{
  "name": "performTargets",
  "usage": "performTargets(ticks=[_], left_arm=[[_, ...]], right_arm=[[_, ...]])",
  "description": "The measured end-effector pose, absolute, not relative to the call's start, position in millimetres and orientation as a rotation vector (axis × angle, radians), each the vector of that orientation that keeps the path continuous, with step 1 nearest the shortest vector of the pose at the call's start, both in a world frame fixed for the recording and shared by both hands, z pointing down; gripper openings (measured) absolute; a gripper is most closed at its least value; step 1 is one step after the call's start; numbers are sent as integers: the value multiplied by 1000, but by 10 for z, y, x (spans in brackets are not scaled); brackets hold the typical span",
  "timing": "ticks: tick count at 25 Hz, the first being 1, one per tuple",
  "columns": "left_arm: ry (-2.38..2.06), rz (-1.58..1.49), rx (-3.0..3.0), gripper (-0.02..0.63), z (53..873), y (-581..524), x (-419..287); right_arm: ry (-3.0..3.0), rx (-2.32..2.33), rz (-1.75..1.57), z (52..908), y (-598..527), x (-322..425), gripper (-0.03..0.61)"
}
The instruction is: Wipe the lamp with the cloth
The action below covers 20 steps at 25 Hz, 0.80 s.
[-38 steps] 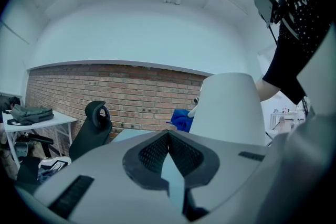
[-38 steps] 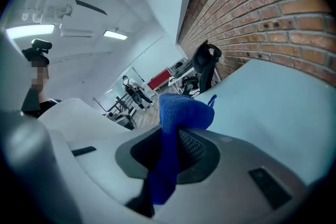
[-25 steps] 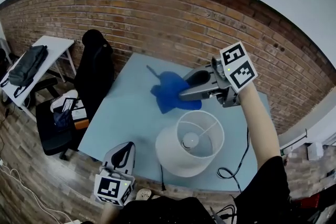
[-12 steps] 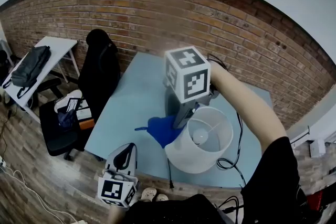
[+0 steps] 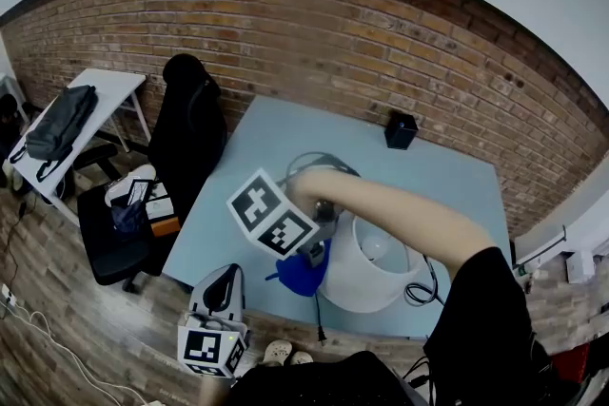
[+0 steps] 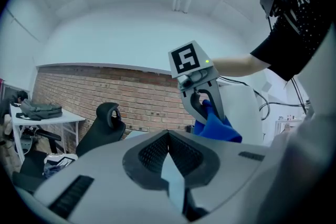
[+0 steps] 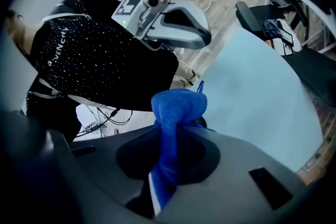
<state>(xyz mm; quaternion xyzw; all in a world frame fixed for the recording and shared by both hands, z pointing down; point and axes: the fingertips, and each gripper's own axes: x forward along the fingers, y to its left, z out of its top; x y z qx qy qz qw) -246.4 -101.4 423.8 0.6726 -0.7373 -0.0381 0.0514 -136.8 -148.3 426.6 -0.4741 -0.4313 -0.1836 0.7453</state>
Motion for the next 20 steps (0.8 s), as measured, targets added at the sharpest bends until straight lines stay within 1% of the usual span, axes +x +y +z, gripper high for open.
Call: performTargets(ticks=[4,6,10,14,20], left_arm=[[-2266,-118,1994,8,4335,-952,-2645],[-2276,-119,1977,9,4384,-936,-2721],[-2263,-135,2026,9,4344,-1003,-2737],[-2216,-151,2145,9,4181,-1201,-2610],[-2094,-159,2349,8,4003,-1518,-2311]], right_arm=[[-927,-1037,-543,4491,-1286,-1361,61],[-1006,-1024,-628,4441,-1121,-1426,61],[-1266,-951,-736,3918,-876,-1608,61],[-1519,-805,-714,3424,-846,-1475,61],[-1912,-300,-762,2902,-1132,-1167,61]])
